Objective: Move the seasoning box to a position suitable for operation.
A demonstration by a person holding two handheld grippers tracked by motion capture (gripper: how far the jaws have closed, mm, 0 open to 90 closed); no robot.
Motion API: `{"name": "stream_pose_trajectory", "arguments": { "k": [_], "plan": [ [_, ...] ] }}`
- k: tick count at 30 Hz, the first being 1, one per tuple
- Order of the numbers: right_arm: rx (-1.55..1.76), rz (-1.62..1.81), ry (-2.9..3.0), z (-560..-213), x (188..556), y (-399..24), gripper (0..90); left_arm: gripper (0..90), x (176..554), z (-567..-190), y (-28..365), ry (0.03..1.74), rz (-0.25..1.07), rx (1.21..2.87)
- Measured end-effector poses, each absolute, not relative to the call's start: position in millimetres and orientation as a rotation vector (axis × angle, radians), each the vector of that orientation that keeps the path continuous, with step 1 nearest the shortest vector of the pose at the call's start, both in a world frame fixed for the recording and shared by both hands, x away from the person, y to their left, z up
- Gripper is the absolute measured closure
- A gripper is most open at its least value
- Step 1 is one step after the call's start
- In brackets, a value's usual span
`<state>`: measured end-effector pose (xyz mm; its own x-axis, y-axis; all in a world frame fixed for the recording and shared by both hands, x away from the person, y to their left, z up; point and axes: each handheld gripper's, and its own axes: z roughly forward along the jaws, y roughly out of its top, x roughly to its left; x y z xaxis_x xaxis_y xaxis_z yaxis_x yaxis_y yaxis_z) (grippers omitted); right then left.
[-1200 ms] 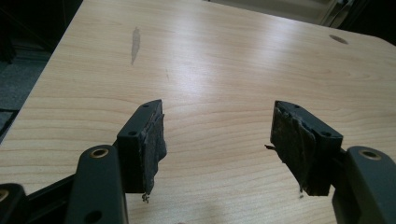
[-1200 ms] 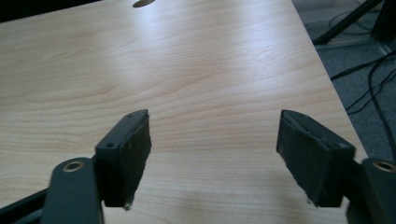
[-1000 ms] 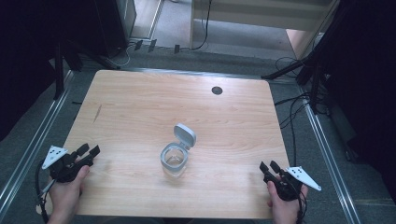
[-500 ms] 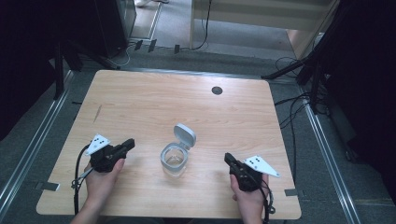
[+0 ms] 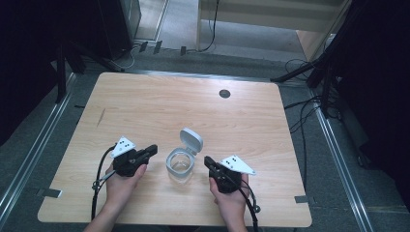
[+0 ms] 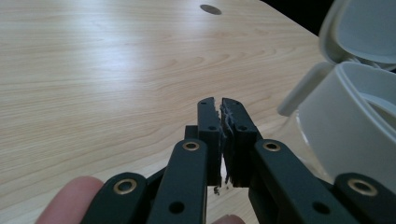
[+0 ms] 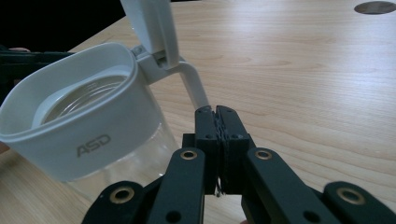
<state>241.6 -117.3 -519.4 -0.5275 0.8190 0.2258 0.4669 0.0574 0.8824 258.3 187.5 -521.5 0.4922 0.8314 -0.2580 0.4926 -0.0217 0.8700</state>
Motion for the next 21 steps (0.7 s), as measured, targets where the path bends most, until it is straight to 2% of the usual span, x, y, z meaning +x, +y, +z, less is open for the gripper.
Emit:
{"name": "stream_pose_trajectory", "arguments": {
  "k": [11,21],
  "plan": [
    [1.334,1.428,1.982,-519.2,241.9,-94.2,89.4,86.4,252.6,-521.9,167.9,1.086,0.384,1.734],
    [1.335,1.407,1.981,-521.1,242.2,-89.7,89.4,87.4,244.8,-523.3,151.5,1.046,0.392,1.784]
  ]
}}
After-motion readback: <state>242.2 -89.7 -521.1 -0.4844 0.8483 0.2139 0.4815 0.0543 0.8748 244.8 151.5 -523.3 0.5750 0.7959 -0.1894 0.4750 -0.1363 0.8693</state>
